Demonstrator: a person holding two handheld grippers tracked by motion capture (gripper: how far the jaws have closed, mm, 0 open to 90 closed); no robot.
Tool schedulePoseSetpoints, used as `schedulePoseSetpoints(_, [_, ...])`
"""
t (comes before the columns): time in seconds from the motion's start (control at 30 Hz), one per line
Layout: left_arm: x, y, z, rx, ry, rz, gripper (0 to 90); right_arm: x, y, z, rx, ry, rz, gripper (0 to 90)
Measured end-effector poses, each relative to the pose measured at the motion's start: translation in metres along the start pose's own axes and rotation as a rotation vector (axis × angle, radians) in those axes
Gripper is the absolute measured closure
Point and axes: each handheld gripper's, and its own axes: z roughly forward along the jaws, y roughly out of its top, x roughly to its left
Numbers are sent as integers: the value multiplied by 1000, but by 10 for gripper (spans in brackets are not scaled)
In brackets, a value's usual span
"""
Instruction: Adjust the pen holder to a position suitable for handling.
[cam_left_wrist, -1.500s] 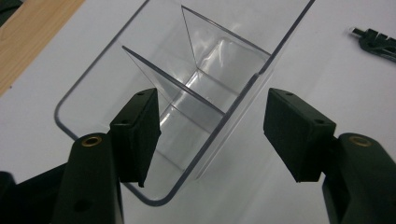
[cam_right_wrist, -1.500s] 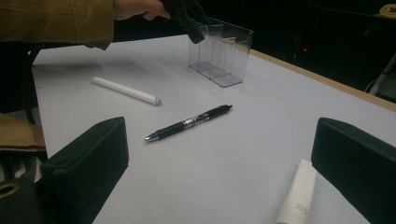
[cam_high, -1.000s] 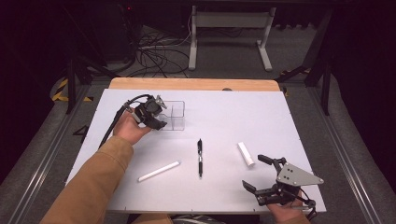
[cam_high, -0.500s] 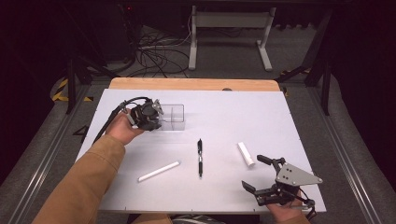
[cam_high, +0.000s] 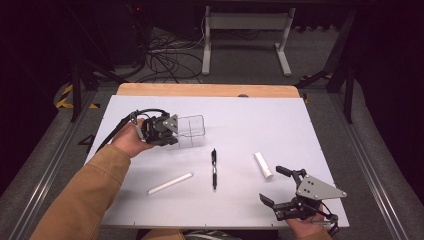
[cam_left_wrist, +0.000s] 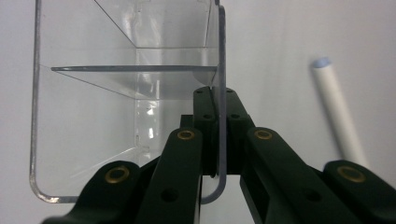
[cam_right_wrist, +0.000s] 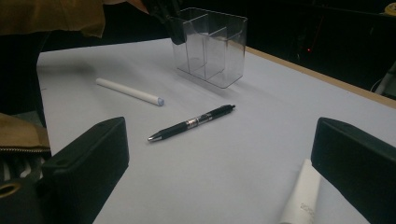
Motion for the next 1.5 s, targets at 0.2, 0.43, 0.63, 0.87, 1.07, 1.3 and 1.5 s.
schedulePoseSetpoints(0.2, [-13,-2,-5,-2,-82,52,881,0,0,0,-4,2,3,46])
schedulePoseSetpoints(0.43, [-17,-4,2,-18,-158,88,881,2,0,1,1,8,1,46])
schedulePoseSetpoints(0.63, [-14,-9,12,-16,-200,79,879,2,0,1,2,10,6,46])
schedulePoseSetpoints(0.87, [-13,-10,11,-22,-201,50,875,1,0,1,4,12,6,46])
schedulePoseSetpoints(1.07, [-12,-12,4,-59,-170,45,766,2,0,2,2,13,5,46])
schedulePoseSetpoints(1.3, [-15,-16,-16,-169,-115,-19,538,2,0,2,2,11,4,43])
schedulePoseSetpoints(1.5, [-29,-23,-36,-320,-60,-61,378,2,1,3,8,12,-3,39])
